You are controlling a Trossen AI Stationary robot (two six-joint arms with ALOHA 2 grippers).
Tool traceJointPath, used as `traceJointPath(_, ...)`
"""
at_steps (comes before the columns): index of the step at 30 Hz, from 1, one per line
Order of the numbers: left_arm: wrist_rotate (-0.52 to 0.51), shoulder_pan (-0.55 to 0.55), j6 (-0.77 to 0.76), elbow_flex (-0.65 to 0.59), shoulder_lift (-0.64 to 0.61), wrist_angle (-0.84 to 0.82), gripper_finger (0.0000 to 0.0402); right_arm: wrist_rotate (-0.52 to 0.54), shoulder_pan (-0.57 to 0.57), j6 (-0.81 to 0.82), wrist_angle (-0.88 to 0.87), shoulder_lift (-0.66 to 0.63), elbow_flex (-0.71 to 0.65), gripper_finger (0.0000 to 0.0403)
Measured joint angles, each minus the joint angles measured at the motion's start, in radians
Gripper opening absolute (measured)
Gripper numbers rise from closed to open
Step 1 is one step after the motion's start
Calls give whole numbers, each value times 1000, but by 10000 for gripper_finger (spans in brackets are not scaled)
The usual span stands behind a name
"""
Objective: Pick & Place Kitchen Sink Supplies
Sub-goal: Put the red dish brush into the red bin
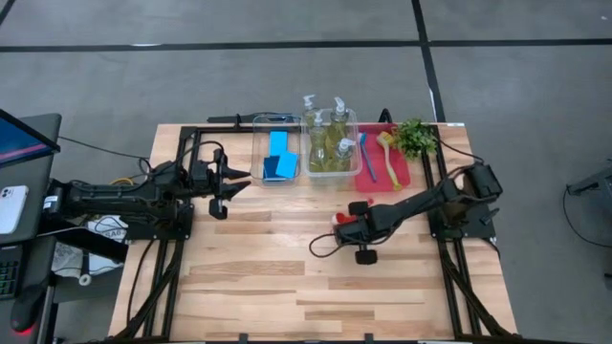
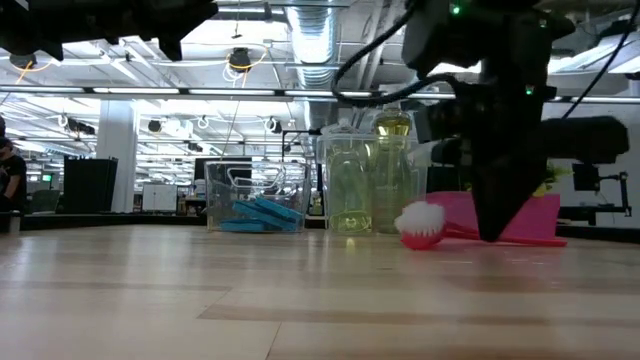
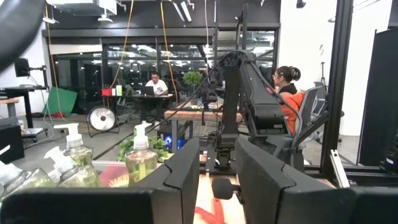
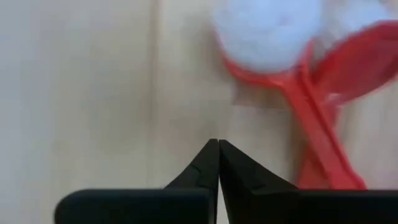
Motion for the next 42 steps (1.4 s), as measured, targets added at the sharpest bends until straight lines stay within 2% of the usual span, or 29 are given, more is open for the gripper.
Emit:
traceJointPath(9,0,0,0,0,0,2,104,2,1,33,14,-2,61,1)
traceJointPath(14,0,0,0,0,0,2,104,4,0,36,16,-2,87,14)
traceJointPath(28,0,0,0,0,0,2,104,12,-75,36,6,-2,90,100)
traceJointPath(35,0,0,0,0,0,2,104,103,-117,36,-82,-2,91,140)
traceJointPath(42,0,0,0,0,0,2,104,109,-151,1,-72,79,95,163)
